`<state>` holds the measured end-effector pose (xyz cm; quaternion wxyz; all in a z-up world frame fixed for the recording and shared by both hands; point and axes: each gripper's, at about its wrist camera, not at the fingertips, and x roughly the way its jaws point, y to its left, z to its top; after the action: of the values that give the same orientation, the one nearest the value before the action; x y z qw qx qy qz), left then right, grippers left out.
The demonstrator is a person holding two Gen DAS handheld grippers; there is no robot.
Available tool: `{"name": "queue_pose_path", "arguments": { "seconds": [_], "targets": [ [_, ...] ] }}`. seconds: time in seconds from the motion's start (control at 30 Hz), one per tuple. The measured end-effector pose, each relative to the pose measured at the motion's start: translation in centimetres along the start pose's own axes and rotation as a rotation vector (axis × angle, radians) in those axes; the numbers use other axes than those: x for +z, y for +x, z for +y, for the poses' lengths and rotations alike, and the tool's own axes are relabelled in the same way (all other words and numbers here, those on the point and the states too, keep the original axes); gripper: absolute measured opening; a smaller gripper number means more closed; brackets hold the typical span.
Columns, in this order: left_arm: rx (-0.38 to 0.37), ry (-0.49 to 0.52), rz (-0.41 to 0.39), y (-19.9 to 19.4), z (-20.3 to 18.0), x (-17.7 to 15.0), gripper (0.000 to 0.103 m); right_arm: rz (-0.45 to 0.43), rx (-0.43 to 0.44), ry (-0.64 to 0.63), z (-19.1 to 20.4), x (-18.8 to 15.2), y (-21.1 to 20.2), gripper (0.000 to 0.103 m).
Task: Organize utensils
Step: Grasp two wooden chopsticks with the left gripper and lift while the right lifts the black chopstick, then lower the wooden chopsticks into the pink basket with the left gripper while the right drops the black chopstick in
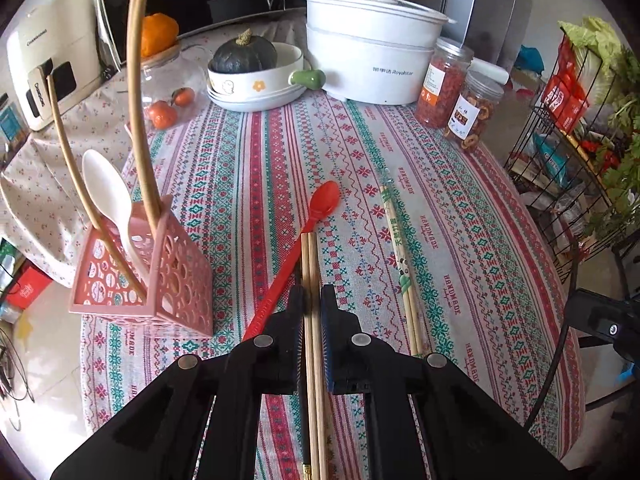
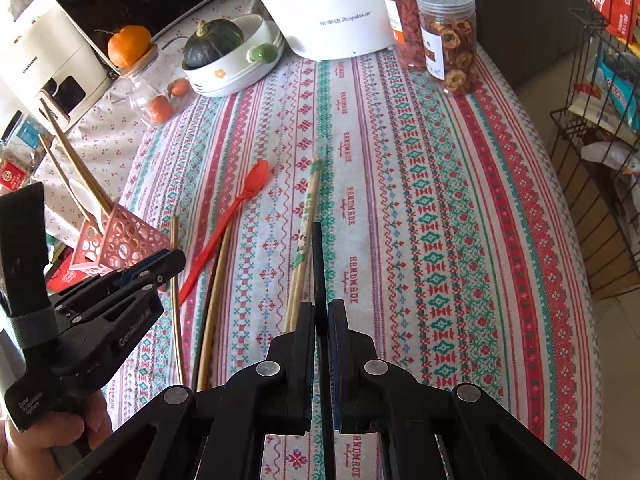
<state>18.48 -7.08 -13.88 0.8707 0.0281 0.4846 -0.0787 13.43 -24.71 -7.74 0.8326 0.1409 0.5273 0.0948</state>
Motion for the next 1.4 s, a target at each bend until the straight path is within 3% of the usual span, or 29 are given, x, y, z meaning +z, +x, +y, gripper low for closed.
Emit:
{"name": "queue_pose_path", "arguments": {
  "seconds": [0.27, 0.5, 0.97, 1.17, 1.4],
  "targets": [
    [-0.08, 0.006, -0.129, -7.4, 2.4, -1.8, 0.008, -0.095, 0.013, -0.039, 2.5, -1.1, -2.7, 0.004],
    [-0.16, -0.087, -0.281, -13.0, 5.6, -2.2, 0.008, -0.209, 0.013, -0.094, 5.0, -1.5, -5.1, 0.004],
    [-0.059, -0.227, -0.671, -22.7, 11.7, -0.6, 0.007, -0.364, 0.061, -0.158, 8.8, 1.1, -7.4, 0.004],
    [0.032, -0.259, -0.731, -22.6, 13.5, 0.1, 0.007, -0.356, 0.063, -0.191, 10.4, 1.5, -7.4, 0.004],
    [0.095, -0.256, -0.704, -18.9, 14.2, 1.0, 0.007, -0.35, 0.078, -0.2, 11.2, 1.6, -6.9, 0.004]
  ]
}}
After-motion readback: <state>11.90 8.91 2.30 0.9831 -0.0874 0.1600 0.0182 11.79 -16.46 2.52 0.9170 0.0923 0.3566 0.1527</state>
